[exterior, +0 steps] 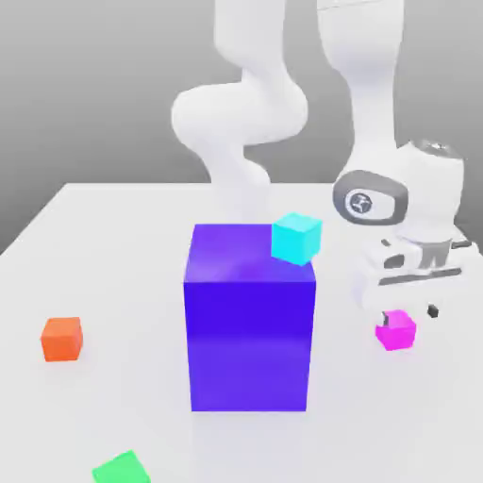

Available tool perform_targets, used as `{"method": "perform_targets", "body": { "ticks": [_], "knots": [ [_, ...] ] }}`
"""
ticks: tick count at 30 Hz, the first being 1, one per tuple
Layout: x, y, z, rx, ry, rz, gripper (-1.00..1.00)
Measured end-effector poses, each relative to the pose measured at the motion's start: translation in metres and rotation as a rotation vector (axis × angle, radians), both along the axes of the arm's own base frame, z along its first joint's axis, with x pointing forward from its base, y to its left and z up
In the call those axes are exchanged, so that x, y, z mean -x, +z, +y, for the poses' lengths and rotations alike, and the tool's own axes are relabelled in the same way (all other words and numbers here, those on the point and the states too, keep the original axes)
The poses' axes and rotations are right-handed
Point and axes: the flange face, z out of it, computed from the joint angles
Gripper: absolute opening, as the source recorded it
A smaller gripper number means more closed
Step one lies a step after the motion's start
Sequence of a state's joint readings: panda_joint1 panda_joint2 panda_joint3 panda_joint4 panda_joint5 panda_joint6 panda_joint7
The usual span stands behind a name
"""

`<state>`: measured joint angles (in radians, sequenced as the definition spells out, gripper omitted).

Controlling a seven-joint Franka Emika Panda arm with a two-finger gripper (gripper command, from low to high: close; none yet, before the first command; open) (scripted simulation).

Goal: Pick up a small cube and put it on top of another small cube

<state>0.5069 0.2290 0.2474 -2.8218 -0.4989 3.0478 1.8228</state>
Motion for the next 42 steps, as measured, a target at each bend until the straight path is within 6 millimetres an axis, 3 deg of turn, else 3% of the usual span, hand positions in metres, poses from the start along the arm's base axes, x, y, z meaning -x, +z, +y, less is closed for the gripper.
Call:
{"method": "perform_targets", "body": {
  "ticks": [3, 4, 11, 22, 33, 35, 39, 40, 42],
  "knots": [
    [0.002, -0.013, -0.006, 0.01, 0.003, 0.002, 0.0],
    [0.003, -0.017, -0.008, 0.014, 0.004, 0.003, -1.0],
    [0.003, -0.018, -0.008, 0.013, 0.004, 0.002, -1.0],
    [-0.002, 0.024, 0.005, -0.009, -0.002, -0.005, -1.0],
    [0.003, 0.048, -0.007, 0.014, 0.008, 0.001, -1.0],
    [-0.013, 0.058, 0.0, -0.01, -0.029, -0.006, -1.0],
    [-0.087, 0.083, -0.008, -0.065, -0.248, -0.007, -1.0],
    [-0.112, 0.089, -0.021, -0.077, -0.326, -0.008, -1.0],
    [-0.172, 0.103, -0.068, -0.102, -0.53, -0.015, -1.0]
  ]
}}
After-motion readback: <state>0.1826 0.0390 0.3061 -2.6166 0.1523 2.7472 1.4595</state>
